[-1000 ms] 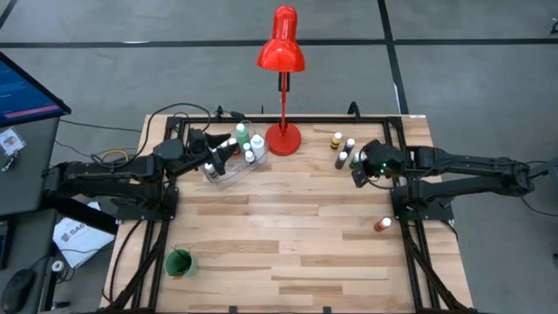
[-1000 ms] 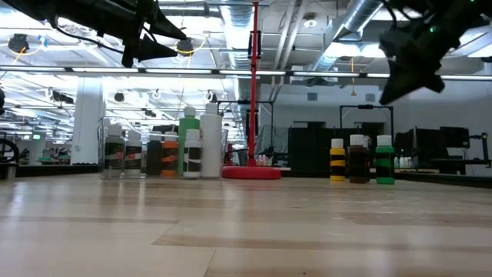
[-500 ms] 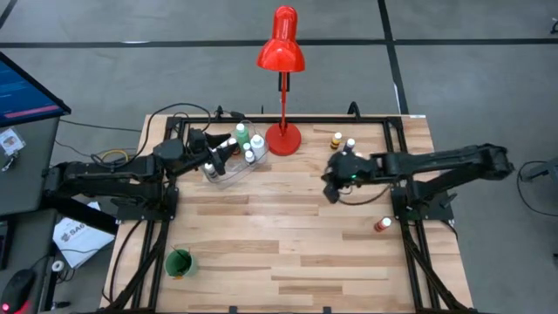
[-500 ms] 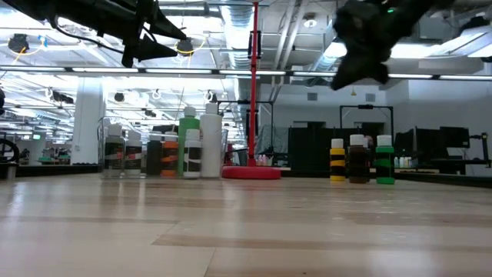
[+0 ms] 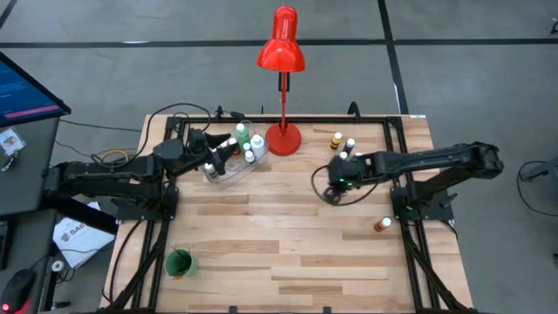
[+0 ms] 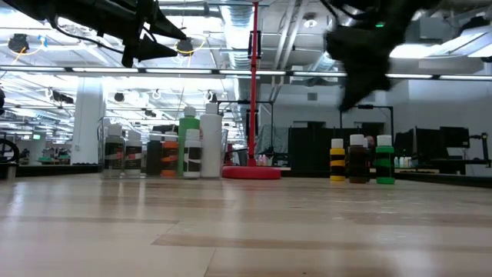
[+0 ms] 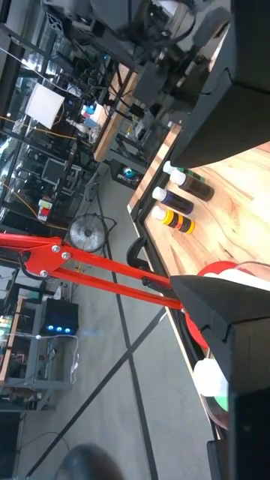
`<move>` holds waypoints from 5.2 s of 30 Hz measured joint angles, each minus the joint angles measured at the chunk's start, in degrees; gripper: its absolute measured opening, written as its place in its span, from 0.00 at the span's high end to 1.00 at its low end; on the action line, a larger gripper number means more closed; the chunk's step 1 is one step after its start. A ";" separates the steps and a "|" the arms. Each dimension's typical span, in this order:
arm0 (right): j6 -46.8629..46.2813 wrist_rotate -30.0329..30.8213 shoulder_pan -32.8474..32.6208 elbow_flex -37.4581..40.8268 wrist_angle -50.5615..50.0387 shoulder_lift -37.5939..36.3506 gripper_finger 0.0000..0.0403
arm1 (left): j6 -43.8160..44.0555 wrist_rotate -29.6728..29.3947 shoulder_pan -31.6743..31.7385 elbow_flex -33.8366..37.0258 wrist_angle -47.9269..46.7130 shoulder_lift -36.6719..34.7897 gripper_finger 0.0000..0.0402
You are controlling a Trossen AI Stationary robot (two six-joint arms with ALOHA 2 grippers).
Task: Pick & Place Paint Supplies
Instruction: Put the green paint bottle into the transparent bin
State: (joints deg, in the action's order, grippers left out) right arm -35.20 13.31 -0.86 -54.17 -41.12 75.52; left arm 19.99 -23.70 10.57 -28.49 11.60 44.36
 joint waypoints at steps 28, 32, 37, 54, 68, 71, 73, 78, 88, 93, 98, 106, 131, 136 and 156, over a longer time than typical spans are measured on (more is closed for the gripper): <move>-28.59 19.37 0.44 32.91 4.41 -18.55 0.16 | -0.20 1.07 0.00 0.00 0.00 0.00 0.34; -22.72 24.44 2.98 32.92 6.17 -18.55 0.18 | -0.20 1.05 0.00 0.01 -0.02 0.00 0.34; -14.40 25.29 6.85 32.94 11.43 -18.52 0.19 | -0.20 1.05 0.00 0.00 -0.02 0.00 0.34; -6.38 23.80 13.19 34.17 29.94 -3.59 0.25 | -0.04 1.05 0.00 0.02 -0.02 0.00 0.34; -9.20 19.74 15.58 38.16 40.51 0.54 0.61 | -0.02 1.07 0.00 0.02 0.00 0.00 0.34; -9.26 19.77 15.62 38.12 39.87 0.45 0.75 | -0.02 1.06 0.00 0.02 -0.01 0.00 0.34; -9.27 19.77 15.29 38.12 39.83 0.45 0.76 | -0.01 1.06 0.00 0.02 -0.02 0.00 0.34; -9.40 18.37 13.30 38.12 38.08 -1.23 0.76 | 0.00 1.07 0.00 0.02 -0.02 0.00 0.34; -18.12 13.44 3.71 38.29 20.68 -15.70 0.76 | 0.00 1.07 0.00 0.02 0.00 0.00 0.34; -22.12 8.67 -2.16 38.24 20.19 -21.34 0.76 | 0.00 1.07 0.00 0.02 -0.02 0.00 0.34; -18.40 7.03 -6.66 34.75 26.27 -19.60 0.76 | 0.00 1.07 0.00 0.01 -0.02 0.00 0.34; -3.12 7.29 -5.76 21.12 29.88 -4.93 0.76 | 0.00 1.07 0.00 0.02 0.00 0.00 0.34; 27.82 -7.37 -0.36 -16.75 46.56 45.55 0.68 | -0.02 1.08 0.00 0.02 -0.20 0.00 0.34; 27.81 -7.40 -1.05 -17.37 46.42 46.38 0.66 | -0.02 1.09 0.00 0.02 -0.50 0.00 0.34; 29.67 -7.51 -0.83 -17.23 34.99 40.37 0.30 | -0.21 4.80 -0.02 0.02 -5.00 0.57 0.34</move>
State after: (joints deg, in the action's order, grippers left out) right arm -5.52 5.80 -1.69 -71.40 -6.13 115.88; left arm 19.78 -18.90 10.55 -28.47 6.60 44.92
